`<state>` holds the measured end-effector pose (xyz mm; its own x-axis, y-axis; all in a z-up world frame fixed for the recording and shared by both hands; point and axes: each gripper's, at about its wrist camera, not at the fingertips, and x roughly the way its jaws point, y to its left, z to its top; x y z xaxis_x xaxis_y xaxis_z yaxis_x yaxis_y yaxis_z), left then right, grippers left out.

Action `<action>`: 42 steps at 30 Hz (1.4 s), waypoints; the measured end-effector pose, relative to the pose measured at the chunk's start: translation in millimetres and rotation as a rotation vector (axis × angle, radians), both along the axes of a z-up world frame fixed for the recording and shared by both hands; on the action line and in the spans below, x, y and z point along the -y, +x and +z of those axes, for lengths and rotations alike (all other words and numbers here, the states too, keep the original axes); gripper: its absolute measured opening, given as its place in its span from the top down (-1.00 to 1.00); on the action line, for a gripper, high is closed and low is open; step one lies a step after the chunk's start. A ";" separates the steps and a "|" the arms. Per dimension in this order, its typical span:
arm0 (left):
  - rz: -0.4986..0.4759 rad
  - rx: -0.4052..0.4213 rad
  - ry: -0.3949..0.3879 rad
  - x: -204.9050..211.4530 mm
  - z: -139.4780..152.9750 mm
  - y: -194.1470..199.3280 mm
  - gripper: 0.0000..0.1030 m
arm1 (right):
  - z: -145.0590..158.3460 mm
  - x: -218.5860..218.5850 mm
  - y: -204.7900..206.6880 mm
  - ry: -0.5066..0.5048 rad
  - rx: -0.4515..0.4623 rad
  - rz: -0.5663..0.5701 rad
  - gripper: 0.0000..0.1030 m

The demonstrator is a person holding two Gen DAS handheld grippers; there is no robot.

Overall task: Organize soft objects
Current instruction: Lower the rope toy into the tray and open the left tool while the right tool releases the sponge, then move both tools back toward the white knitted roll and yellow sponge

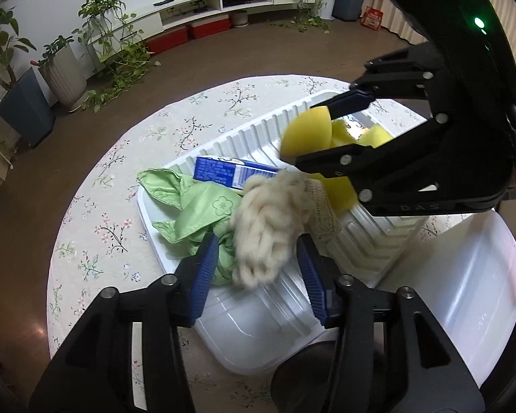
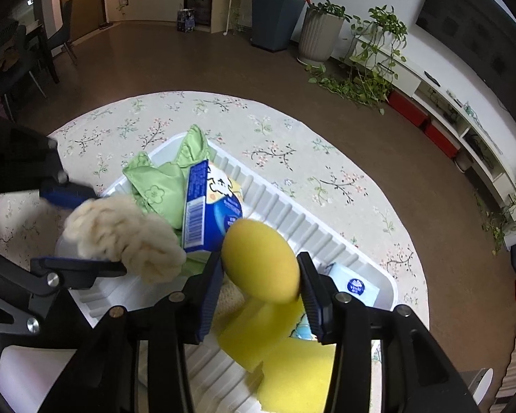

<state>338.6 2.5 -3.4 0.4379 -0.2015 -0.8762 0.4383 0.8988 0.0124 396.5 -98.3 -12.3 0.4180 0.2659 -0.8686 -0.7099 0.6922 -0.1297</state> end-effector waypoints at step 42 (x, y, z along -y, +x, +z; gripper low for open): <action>0.367 0.328 -0.155 -61.4 39.0 -193.6 -1.00 | 59.6 219.9 -135.7 0.347 0.128 -0.484 -1.00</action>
